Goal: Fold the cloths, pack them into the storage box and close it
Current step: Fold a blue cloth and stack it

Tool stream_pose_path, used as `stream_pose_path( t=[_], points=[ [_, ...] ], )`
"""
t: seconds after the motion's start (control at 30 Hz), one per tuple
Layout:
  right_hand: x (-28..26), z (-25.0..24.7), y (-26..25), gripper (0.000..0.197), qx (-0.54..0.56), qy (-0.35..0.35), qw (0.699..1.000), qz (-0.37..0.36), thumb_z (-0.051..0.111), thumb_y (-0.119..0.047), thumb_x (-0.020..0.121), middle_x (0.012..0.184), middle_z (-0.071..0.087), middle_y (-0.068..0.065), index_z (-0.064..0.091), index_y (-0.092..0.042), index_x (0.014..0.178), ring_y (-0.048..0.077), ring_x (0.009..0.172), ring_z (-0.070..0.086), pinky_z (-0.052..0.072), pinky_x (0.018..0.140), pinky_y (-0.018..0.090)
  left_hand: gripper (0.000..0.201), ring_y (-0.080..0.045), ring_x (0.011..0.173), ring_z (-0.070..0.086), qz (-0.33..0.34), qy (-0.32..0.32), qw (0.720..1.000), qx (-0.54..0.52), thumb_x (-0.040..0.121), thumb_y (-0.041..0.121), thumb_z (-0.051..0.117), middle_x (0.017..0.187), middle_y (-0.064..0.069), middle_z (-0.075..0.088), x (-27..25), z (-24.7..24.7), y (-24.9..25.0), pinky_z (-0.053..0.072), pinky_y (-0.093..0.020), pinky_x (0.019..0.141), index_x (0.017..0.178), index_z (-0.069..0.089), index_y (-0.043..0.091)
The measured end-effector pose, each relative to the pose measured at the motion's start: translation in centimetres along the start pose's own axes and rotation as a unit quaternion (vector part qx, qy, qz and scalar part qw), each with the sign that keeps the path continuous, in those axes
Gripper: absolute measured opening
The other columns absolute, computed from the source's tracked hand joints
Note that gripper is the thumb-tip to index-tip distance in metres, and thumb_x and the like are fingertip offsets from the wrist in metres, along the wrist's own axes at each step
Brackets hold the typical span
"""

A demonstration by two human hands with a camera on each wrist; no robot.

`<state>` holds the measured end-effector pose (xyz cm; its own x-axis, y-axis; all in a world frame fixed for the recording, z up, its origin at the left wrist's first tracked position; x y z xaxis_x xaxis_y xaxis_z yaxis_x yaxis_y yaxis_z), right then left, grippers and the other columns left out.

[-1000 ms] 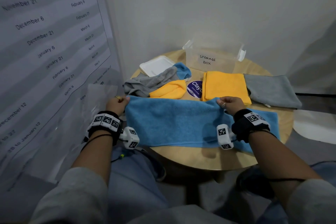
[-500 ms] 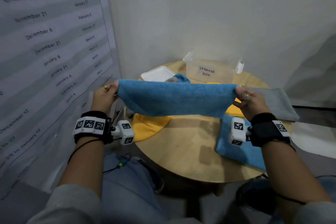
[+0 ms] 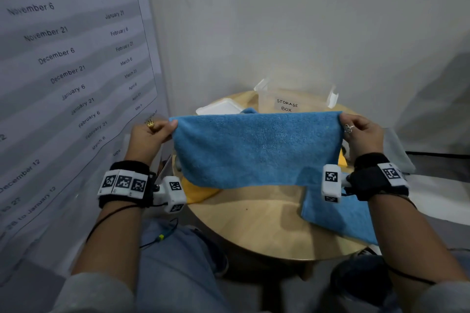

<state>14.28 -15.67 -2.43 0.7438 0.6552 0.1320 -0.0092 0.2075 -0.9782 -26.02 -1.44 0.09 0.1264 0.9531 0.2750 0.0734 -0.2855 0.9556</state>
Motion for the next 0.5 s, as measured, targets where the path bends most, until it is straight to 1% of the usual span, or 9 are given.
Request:
stream_pose_path(
  t=[0.1,0.13,0.2,0.23,0.27,0.33,0.37,0.43,0.5],
  points=[
    [-0.3,0.0,-0.6,0.012,-0.016,0.011,0.999,-0.038,0.066,-0.013,0.085,0.064,0.069,-0.018,0.068,-0.02,0.076,0.001,0.071,0.061,0.052,0.069,0.019,0.012,-0.001,0.07,0.068,0.011,-0.011,1.0,-0.003,0.086,0.002,0.062,0.069,0.012,0.072,-0.3,0.3,0.6,0.056,-0.016,0.068,0.084,0.066,0.013],
    [-0.3,0.0,-0.7,0.012,-0.018,0.016,0.998,-0.05,0.066,-0.012,0.085,0.063,0.068,-0.02,0.067,-0.019,0.076,-0.004,0.067,0.06,0.051,0.068,0.016,0.012,-0.001,0.07,0.068,0.011,-0.015,1.0,0.003,0.088,0.004,0.06,0.071,0.011,0.072,-0.4,0.3,0.8,0.056,-0.016,0.066,0.085,0.064,0.015],
    [-0.5,0.0,-1.0,0.018,-0.006,0.027,0.997,-0.07,0.065,-0.012,0.086,0.061,0.067,-0.019,0.069,-0.024,0.073,-0.005,0.063,0.059,0.051,0.064,0.014,0.012,-0.001,0.075,0.068,0.01,-0.028,0.999,0.016,0.093,0.008,0.054,0.083,0.006,0.07,-0.6,0.4,1.2,0.056,-0.018,0.065,0.092,0.061,0.018],
    [-0.5,0.0,-1.1,0.018,0.003,0.026,0.997,-0.07,0.067,-0.019,0.085,0.062,0.067,-0.018,0.07,-0.027,0.069,-0.003,0.064,0.058,0.051,0.063,0.015,0.013,0.0,0.079,0.067,0.006,-0.037,0.999,0.017,0.094,0.009,0.052,0.092,0.006,0.067,-0.9,0.5,1.3,0.056,-0.019,0.065,0.099,0.058,0.019],
    [-0.6,0.0,-1.2,0.013,0.008,0.019,0.998,-0.062,0.071,-0.032,0.08,0.063,0.067,-0.017,0.071,-0.029,0.067,0.0,0.066,0.058,0.051,0.063,0.017,0.017,0.002,0.083,0.066,0.003,-0.049,0.999,0.022,0.094,0.009,0.052,0.1,0.006,0.064,-1.1,0.7,1.5,0.056,-0.019,0.065,0.106,0.054,0.02],
    [-0.6,-0.2,-0.7,0.025,0.001,-0.004,0.999,-0.048,0.071,-0.056,0.063,0.069,0.068,-0.016,0.072,-0.033,0.073,0.005,0.071,0.057,0.051,0.065,0.02,0.035,0.002,0.092,0.063,-0.009,-0.084,0.996,0.032,0.093,0.006,0.051,0.11,0.008,0.059,-1.9,1.1,1.4,0.055,-0.017,0.066,0.122,0.042,0.023],
    [-0.6,-0.1,-0.6,0.026,-0.011,-0.017,0.999,-0.051,0.07,-0.056,0.066,0.073,0.068,-0.016,0.071,-0.033,0.078,0.005,0.073,0.058,0.051,0.067,0.022,0.043,-0.001,0.095,0.062,-0.02,-0.101,0.994,0.026,0.094,0.005,0.05,0.112,0.007,0.059,-2.3,1.2,1.2,0.055,-0.017,0.066,0.129,0.036,0.025],
    [-1.2,0.1,-0.9,0.004,-0.036,-0.05,0.996,-0.07,0.063,-0.032,0.087,0.077,0.066,-0.016,0.066,-0.032,0.089,0.0,0.073,0.059,0.05,0.071,0.021,0.058,-0.008,0.097,0.063,-0.055,-0.13,0.99,0.01,0.094,0.002,0.048,0.115,0.003,0.06,-3.1,1.2,0.9,0.056,-0.02,0.064,0.139,0.025,0.028],
    [-1.7,-0.3,-0.9,0.026,-0.077,-0.086,0.99,-0.08,0.052,-0.013,0.094,0.083,0.062,-0.009,0.06,-0.038,0.1,-0.001,0.073,0.06,0.052,0.071,0.016,0.071,-0.013,0.095,0.066,-0.076,-0.151,0.986,-0.005,0.091,-0.001,0.054,0.115,-0.001,0.062,-4.0,0.9,0.7,0.056,-0.024,0.06,0.142,0.019,0.033]
  ],
)
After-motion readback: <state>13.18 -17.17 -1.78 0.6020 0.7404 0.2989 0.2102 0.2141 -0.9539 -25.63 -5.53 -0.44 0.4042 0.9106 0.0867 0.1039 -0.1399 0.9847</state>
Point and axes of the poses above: each hand's wrist, its own x-axis towards the middle knuckle, its own z-axis out of the palm, y = z × x, the point moved 1 cm from there along x, towards the middle knuckle
